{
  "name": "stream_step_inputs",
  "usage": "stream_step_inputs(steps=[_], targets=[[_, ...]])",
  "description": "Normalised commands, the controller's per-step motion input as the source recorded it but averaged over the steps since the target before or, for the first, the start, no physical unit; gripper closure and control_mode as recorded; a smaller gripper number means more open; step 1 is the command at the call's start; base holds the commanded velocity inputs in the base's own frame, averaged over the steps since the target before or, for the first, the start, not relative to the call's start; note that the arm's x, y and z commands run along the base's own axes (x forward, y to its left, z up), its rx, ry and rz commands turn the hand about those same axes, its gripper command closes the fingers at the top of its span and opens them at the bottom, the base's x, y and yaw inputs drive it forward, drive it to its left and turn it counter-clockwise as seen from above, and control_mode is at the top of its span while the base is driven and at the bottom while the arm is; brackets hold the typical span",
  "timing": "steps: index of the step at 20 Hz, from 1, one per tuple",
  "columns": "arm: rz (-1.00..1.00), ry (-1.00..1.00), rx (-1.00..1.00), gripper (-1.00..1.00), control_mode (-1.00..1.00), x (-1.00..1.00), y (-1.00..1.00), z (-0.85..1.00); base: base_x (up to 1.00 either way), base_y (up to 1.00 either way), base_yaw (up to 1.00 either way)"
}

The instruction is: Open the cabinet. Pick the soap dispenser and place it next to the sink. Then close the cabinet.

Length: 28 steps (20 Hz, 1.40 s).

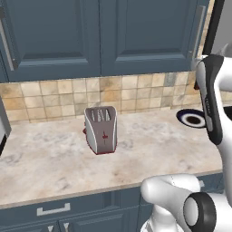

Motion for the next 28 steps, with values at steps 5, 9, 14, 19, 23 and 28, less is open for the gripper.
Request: stream_step_inputs(steps=[5, 9, 14, 19, 23, 28], targets=[[0.08, 0.00, 0.00, -1.00, -1.00, 0.00, -0.10, 0.22, 0.00, 0.00, 0.00], [0.09, 0.00, 0.00, -1.00, -1.00, 0.00, 0.00, 0.15, 0.00, 0.00, 0.00], [0.05, 0.00, 0.00, -1.00, -1.00, 0.14, 0.00, 0.00, 0.00, 0.00, 0.00], [0.00, 0.00, 0.00, -1.00, -1.00, 0.14, 0.00, 0.00, 0.00, 0.00, 0.00], [0.00, 0.00, 0.00, -1.00, -1.00, 0.25, 0.00, 0.00, 0.00, 0.00, 0.00], [0.00, 0.00, 0.00, -1.00, -1.00, 0.20, -0.04, 0.00, 0.00, 0.00, 0.00]])
